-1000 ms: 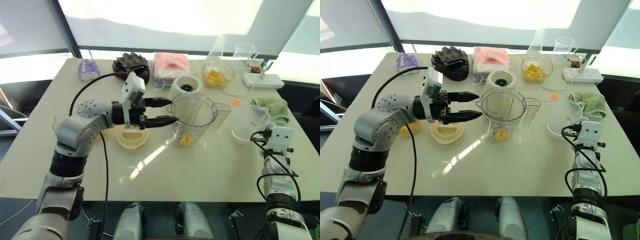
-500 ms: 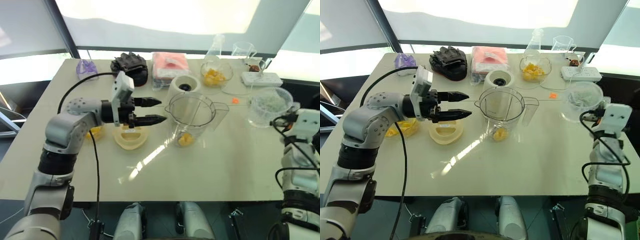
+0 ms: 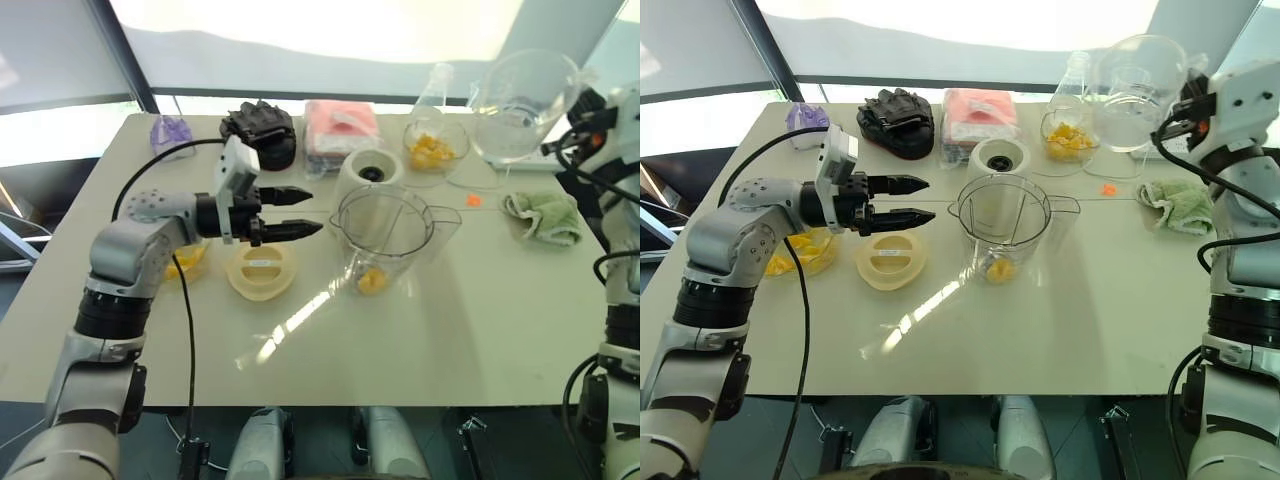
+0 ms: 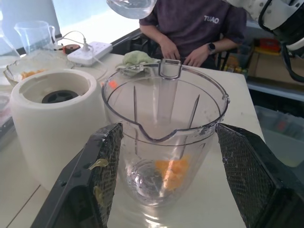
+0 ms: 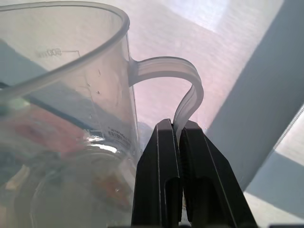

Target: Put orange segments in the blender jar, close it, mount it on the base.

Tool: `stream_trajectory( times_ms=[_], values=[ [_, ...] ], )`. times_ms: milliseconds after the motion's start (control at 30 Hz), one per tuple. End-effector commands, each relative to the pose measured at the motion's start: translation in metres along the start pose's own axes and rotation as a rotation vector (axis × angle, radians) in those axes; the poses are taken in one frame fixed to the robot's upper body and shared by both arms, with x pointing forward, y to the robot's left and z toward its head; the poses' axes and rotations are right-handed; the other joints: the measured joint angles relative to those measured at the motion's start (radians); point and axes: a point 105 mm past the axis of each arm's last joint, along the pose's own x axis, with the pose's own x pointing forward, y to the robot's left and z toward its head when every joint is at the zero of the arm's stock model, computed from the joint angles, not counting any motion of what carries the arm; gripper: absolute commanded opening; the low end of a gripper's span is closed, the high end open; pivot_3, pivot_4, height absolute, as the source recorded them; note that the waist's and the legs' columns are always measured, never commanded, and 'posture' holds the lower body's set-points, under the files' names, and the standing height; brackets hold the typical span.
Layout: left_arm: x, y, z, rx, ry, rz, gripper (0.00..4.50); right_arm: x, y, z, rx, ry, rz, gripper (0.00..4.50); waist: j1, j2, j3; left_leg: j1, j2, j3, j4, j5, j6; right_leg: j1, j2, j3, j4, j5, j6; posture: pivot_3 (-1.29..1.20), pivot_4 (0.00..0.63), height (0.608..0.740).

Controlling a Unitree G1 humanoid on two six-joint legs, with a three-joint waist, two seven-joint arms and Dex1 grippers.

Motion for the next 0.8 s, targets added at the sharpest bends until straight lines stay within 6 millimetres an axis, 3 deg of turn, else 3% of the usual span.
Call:
stream_trajectory(
  times_ms=[33,233,367,800],
  values=[
    [-0.005,-0.003,0.01,0.046,-0.014,0.002,3.26,0.003,0.011,0.032,-0.072,-0.087,0.098,0.02,0.001,0.0,0.0,-0.001,0.0,0.0,0.0,0.0,0.0,-0.001,0.0,0.0,0.0,0.0,0.0,0.0,0.15,0.74],
    [-0.01,-0.003,0.011,0.042,-0.012,0.004,3.26,0.0,0.027,0.036,-0.104,-0.092,0.199,0.02,0.001,0.0,0.0,-0.002,0.0,0.006,0.0,0.0,0.0,-0.002,-0.002,0.0,-0.001,0.0,0.001,0.0,0.15,0.74],
    [-0.011,0.002,0.007,0.046,0.003,0.03,3.26,-0.009,0.05,0.033,-0.243,-0.09,0.328,0.02,0.0,-0.001,0.0,-0.002,0.0,0.007,0.0,0.0,0.0,-0.002,-0.002,0.001,-0.001,0.0,0.001,0.0,0.15,0.74],
    [-0.008,0.001,0.007,0.038,-0.004,0.024,3.26,-0.012,0.064,0.036,-0.527,-0.18,0.355,0.02,-0.002,-0.001,0.001,0.0,0.0,0.009,0.0,0.0,0.0,-0.003,-0.001,0.002,0.0,0.0,0.001,0.0,0.15,0.74]
  ],
)
